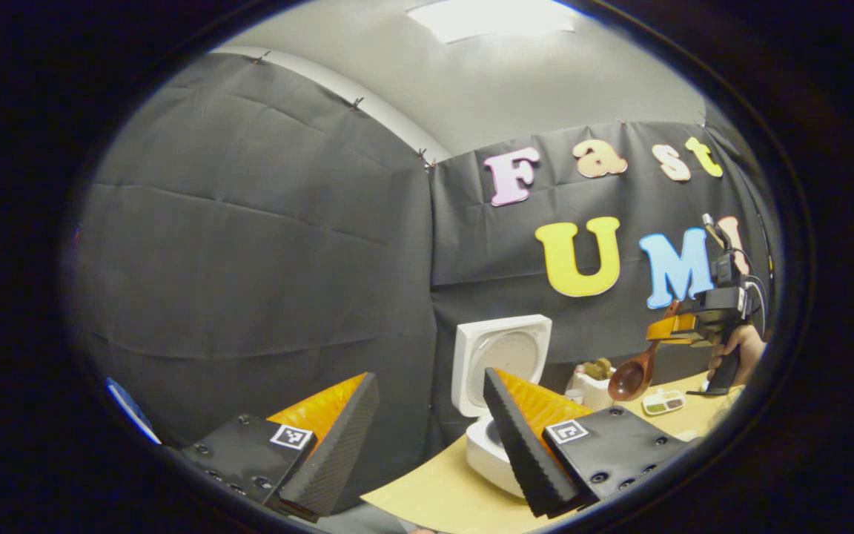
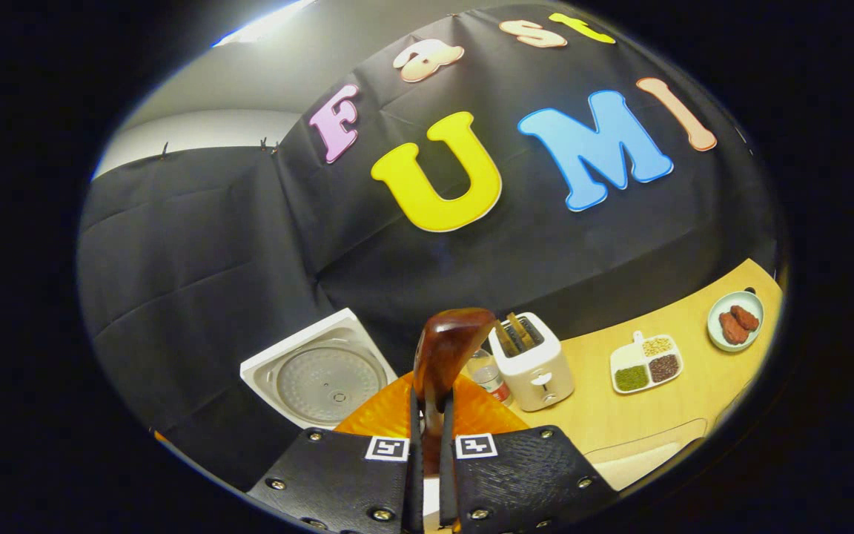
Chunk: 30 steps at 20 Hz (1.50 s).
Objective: Close the left gripper, press the button to open the rice cooker; take a wooden spoon from the chopstick holder with the right hand, scoop a spoonful of rice and pour it into the rice cooker, then put the wooden spoon back into the chopstick holder.
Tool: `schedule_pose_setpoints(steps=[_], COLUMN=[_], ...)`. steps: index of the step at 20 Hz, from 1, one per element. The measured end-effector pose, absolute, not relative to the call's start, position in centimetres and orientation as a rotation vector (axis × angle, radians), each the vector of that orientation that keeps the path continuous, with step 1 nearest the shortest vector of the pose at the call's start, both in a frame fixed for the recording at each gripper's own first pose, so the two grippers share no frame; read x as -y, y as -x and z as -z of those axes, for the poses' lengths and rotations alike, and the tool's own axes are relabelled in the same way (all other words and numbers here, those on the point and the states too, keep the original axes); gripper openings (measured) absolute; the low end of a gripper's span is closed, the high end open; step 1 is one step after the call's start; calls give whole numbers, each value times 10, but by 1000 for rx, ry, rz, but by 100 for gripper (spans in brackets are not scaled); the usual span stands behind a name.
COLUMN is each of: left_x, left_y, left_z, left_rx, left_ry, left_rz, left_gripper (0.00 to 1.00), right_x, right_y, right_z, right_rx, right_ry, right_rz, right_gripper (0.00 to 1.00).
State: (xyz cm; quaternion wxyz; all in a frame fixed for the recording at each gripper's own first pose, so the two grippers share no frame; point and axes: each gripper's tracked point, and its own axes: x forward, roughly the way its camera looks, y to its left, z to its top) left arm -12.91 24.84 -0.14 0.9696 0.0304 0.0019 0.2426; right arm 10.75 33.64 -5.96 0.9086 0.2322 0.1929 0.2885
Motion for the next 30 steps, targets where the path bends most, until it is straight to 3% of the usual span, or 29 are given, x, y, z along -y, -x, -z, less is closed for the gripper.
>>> schedule_pose_setpoints(steps=[13,30], left_x=[-155,-73], left_y=[53,5], left_z=[6,-9], left_rx=[4,3], left_ry=[-13,-27], left_rz=[-298,-154], left_gripper=[98,98], right_x=[-182,-13], right_y=[-138,-130], right_z=[56,140], right_rx=[-332,-408], right_ry=[-433,-393], right_rz=[-385,-97], right_gripper=[9,8])
